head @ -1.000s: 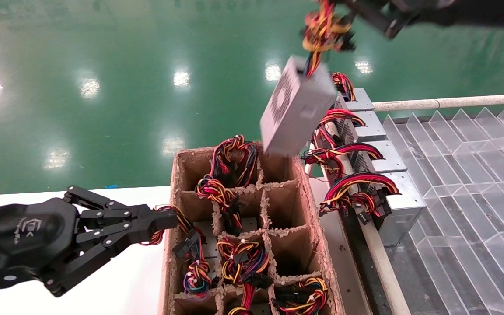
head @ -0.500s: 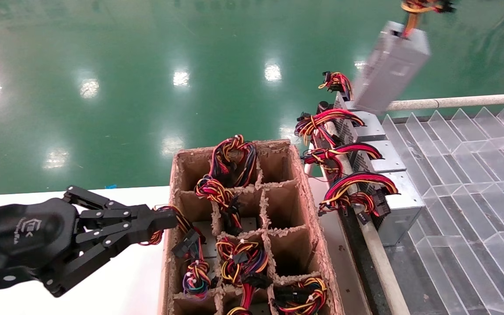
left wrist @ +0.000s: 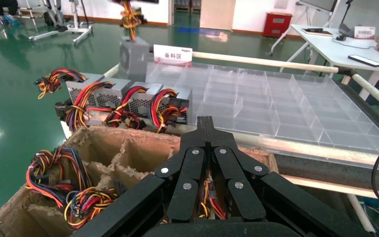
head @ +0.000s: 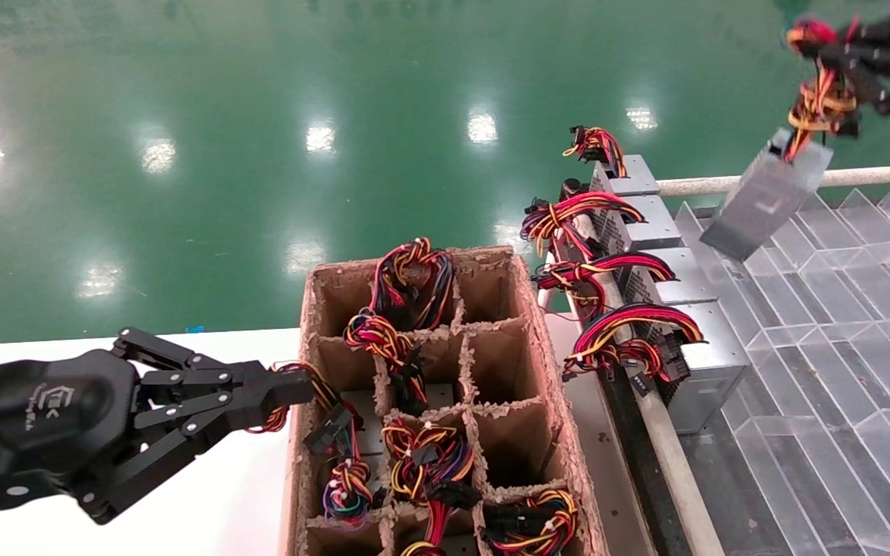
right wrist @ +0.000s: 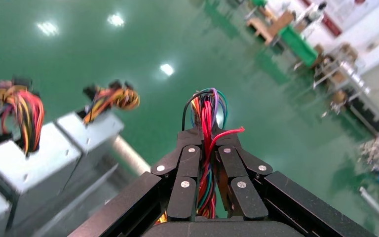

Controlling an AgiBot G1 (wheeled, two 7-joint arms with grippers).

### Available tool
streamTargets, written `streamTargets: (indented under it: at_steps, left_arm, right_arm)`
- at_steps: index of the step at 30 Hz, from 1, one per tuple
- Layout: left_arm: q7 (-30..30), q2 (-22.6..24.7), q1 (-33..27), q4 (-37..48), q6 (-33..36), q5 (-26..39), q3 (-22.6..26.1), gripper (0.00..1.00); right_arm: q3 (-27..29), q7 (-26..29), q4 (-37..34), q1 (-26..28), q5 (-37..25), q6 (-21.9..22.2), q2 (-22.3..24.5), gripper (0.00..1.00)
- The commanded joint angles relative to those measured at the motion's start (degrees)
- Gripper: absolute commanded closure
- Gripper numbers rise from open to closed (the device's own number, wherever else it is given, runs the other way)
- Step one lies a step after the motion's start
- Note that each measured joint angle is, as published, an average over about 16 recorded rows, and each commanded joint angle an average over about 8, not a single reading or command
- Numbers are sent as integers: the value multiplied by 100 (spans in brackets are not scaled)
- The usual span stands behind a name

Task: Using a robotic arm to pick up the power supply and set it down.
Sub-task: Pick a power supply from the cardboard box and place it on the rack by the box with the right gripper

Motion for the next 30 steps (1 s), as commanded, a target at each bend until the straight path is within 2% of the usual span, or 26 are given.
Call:
streamTargets:
  at_steps: [1,15,30]
  left_arm:
    - [0,0,0,0,0,0,0,100]
    - [0,0,0,0,0,0,0,100]
    - [0,0,0,0,0,0,0,100]
  right_arm:
    - [0,-20,-64,-104,0,69,20,100]
    - [164,-61,-21,-595,228,398,-492,100]
    - [362,-120,45,-882,511,984,-1024,100]
